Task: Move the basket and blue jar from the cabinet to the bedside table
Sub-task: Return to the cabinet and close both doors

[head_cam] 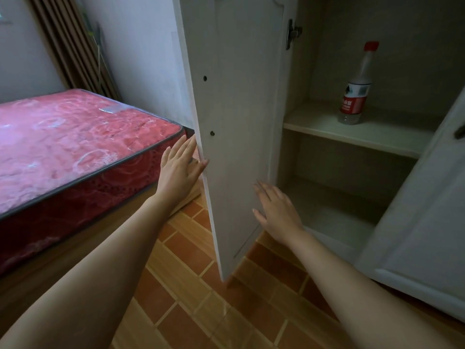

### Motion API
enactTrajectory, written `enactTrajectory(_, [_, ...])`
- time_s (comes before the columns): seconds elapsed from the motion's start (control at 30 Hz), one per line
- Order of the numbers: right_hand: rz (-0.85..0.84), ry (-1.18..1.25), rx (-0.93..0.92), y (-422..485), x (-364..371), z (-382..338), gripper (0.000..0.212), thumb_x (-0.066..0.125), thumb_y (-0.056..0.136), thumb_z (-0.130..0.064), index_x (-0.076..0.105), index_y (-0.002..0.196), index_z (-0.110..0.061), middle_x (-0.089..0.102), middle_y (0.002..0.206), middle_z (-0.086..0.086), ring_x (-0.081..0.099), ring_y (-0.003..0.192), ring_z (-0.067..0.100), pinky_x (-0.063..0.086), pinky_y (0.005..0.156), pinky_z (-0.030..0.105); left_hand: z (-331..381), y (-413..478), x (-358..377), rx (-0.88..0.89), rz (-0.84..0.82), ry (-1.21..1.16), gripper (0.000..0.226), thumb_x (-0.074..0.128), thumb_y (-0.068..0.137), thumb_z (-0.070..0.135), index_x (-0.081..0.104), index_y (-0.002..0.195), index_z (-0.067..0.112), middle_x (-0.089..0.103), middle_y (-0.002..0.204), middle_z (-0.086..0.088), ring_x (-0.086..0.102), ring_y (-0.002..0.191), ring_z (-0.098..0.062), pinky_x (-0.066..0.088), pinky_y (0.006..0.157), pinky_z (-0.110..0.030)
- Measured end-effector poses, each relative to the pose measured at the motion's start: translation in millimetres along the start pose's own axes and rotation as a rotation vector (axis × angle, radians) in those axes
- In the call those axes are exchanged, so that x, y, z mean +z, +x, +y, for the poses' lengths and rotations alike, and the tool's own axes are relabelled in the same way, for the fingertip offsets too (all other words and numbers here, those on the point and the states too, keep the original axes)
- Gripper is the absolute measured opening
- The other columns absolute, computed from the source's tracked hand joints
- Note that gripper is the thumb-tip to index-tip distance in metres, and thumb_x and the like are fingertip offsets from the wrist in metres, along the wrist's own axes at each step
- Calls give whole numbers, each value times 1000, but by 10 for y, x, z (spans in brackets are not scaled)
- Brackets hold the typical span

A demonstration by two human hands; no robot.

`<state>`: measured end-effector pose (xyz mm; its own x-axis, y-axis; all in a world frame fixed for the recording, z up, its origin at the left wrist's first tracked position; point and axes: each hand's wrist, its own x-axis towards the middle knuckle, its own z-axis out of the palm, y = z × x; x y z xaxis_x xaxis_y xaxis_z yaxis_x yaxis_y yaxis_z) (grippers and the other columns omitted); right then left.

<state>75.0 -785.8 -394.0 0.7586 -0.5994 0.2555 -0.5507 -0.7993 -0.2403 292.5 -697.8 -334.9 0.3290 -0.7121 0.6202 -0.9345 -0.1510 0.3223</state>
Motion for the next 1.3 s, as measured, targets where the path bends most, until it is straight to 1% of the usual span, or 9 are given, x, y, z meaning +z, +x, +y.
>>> enactTrajectory(0.27, [72, 69, 19, -232, -228, -31, 58, 41, 96, -33, 14, 146, -20, 21, 154, 0, 16, 141, 15, 14, 113, 31, 359, -160, 74, 105, -15, 9, 68, 31, 85, 59, 35, 140, 18, 39, 145, -4, 22, 138, -18, 9, 113, -43])
enactTrajectory(0.37, [51, 63, 32, -345, -291, 3, 57, 40, 97, -33, 15, 146, -21, 22, 154, -1, 17, 141, 15, 15, 113, 31, 506, -202, 82, 146, -22, -16, 65, 28, 88, 54, 34, 140, 17, 38, 145, -5, 22, 138, -19, 10, 114, -45])
enactTrajectory(0.53, [-10, 85, 72, -520, -302, 117, 54, 38, 97, -37, 18, 145, -23, 26, 152, -3, 19, 141, 14, 16, 113, 31, 691, -223, 122, 217, -71, -43, 57, 21, 89, 42, 25, 143, 25, 31, 148, 3, 13, 139, -9, 4, 115, -42])
enactTrajectory(0.63, [-24, 97, 96, -636, -297, 165, 54, 38, 96, -39, 19, 145, -25, 27, 151, -4, 20, 140, 13, 17, 112, 31, 833, -234, 155, 265, -103, -51, 56, 21, 88, 38, 23, 143, 28, 31, 149, 3, 13, 139, -11, 7, 115, -47])
enactTrajectory(0.87, [1, 64, 183, -876, -432, 308, 55, 38, 96, -41, 19, 145, -22, 26, 152, -1, 20, 140, 15, 18, 112, 32, 1246, -201, 340, 370, -194, -42, 54, 22, 90, 29, 12, 144, 32, 23, 152, 2, 9, 141, -15, 1, 115, -46])
enactTrajectory(1.0, [101, 116, 255, -1027, -527, 447, 73, 49, 92, -40, 1, 146, -27, 27, 152, -2, 34, 135, 16, 34, 105, 34, 1475, -105, 563, 427, -208, -39, 56, 14, 89, 36, 10, 144, 34, 15, 153, 5, 2, 141, -12, 2, 115, -48])
enactTrajectory(1.07, [170, 126, 260, -1081, -584, 532, 80, 51, 92, -39, -8, 145, -31, 24, 153, -2, 44, 128, 19, 44, 97, 36, 1594, -41, 688, 488, -211, -36, 55, 20, 91, 34, 7, 144, 35, 10, 152, 9, -1, 140, -11, 1, 115, -48])
enactTrajectory(1.2, [194, 48, 310, -1138, -645, 743, 78, 47, 93, -38, -11, 144, -32, 4, 157, 0, 47, 124, 20, 46, 94, 32, 1809, 77, 877, 514, -206, -116, 60, 30, 90, 37, 7, 145, 32, 6, 147, 14, -3, 138, -7, -2, 115, -45])
enactTrajectory(1.3, [180, 50, 406, -1121, -674, 965, 86, 50, 91, -40, -17, 143, -30, -3, 157, 0, 41, 128, 21, 45, 99, 36, 1872, 204, 1052, 529, -208, -129, 61, 30, 92, 43, 4, 146, 29, 6, 150, 12, -4, 139, -8, -2, 115, -45])
